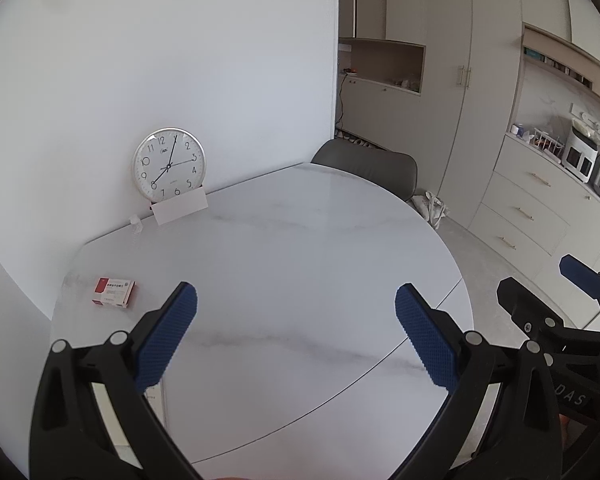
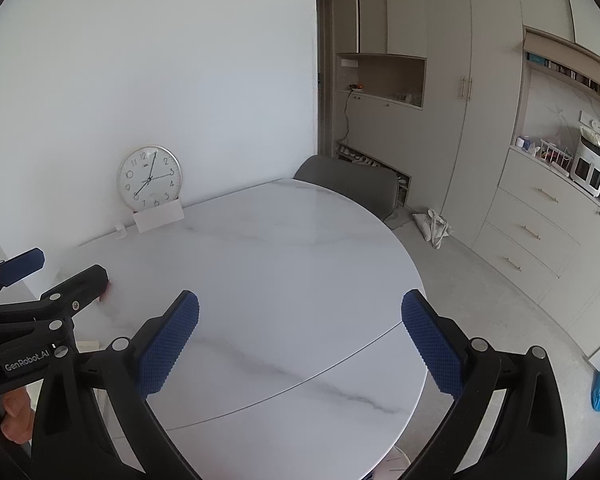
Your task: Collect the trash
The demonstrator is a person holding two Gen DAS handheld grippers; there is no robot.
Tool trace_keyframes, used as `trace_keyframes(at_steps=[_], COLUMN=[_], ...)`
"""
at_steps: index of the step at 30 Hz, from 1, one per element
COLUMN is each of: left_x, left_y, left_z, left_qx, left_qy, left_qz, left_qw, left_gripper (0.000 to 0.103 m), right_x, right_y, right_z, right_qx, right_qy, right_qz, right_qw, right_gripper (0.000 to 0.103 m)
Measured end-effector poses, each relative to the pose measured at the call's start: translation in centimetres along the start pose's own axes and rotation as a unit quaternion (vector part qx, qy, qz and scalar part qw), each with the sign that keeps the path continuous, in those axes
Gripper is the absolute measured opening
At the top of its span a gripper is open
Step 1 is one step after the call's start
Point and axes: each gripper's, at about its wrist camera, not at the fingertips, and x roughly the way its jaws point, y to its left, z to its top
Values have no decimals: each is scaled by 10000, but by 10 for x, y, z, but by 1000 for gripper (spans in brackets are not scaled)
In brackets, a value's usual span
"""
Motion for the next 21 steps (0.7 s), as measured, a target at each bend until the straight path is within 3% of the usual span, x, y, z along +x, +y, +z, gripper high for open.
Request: trace_keyframes(at_steps=[21], left_x=[4], left_y=[-3], left_z=[-5], left_qx=[41], left_qy=[78], left_qz=[-110], left_qw=[9999], left_gripper=[95], right_x=[3], right_y=[-2], right_z=[-8], right_qx=[68], right_qy=[127], right_qz=[-9], right_qw=[9999], right_gripper=[101])
